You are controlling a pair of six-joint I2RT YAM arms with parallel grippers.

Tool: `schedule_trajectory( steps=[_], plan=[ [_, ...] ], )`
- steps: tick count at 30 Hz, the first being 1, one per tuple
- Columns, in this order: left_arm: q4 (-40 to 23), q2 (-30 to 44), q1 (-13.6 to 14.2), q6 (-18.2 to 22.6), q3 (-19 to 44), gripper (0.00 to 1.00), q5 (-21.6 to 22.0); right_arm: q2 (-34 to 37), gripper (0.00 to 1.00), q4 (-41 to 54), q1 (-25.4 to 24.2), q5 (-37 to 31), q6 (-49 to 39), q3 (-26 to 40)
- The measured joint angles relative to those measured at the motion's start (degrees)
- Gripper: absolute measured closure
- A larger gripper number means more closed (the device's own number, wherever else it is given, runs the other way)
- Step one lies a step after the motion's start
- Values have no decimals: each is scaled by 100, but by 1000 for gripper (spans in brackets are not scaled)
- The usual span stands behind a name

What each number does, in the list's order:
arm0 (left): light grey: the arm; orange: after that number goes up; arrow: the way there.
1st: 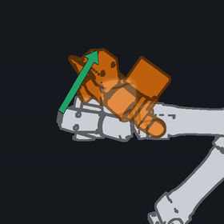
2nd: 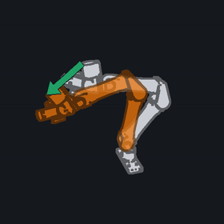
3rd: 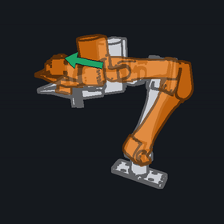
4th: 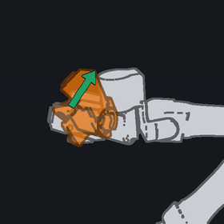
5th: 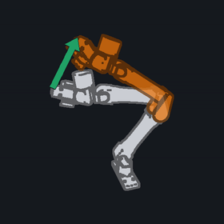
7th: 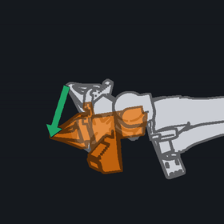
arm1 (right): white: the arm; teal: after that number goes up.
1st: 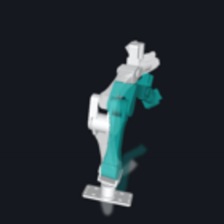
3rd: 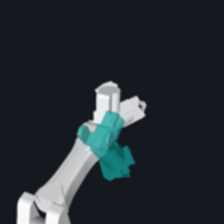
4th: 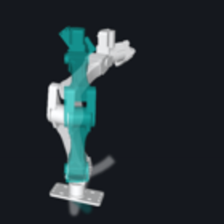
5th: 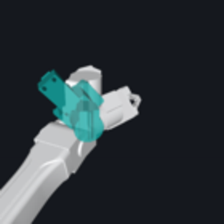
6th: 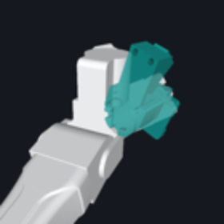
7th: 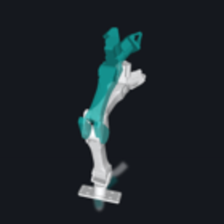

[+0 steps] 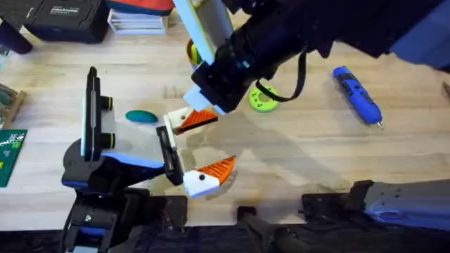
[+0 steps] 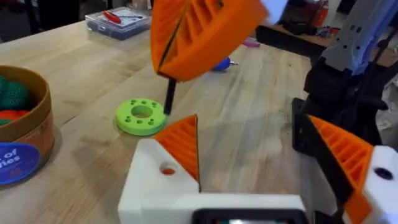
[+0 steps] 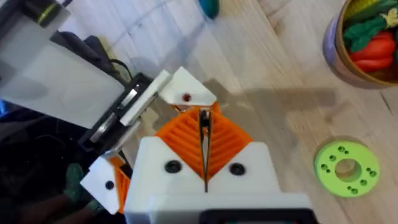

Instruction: Pick up the gripper from the table and insert it into the empty holder that is missing its gripper. Then pick up a screw, insert it into the mounting hole, and use the screwdriver to tighten it. Finally, clean up the table by picking up the vegetable and placing it into the bucket.

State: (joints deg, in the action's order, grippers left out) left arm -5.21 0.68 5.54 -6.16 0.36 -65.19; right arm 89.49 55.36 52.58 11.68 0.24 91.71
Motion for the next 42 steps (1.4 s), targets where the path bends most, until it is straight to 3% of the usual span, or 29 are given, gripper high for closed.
schedule_trajectory(
  steps=[12, 42],
  plan=[
    [0, 1, 0, 16, 0, 15, -17, 146, 996, -287, 234, 8, 146, 1],
    [0, -1, 0, 16, 0, 16, -17, 397, 996, -173, 244, 255, 232, 4]
  ],
)
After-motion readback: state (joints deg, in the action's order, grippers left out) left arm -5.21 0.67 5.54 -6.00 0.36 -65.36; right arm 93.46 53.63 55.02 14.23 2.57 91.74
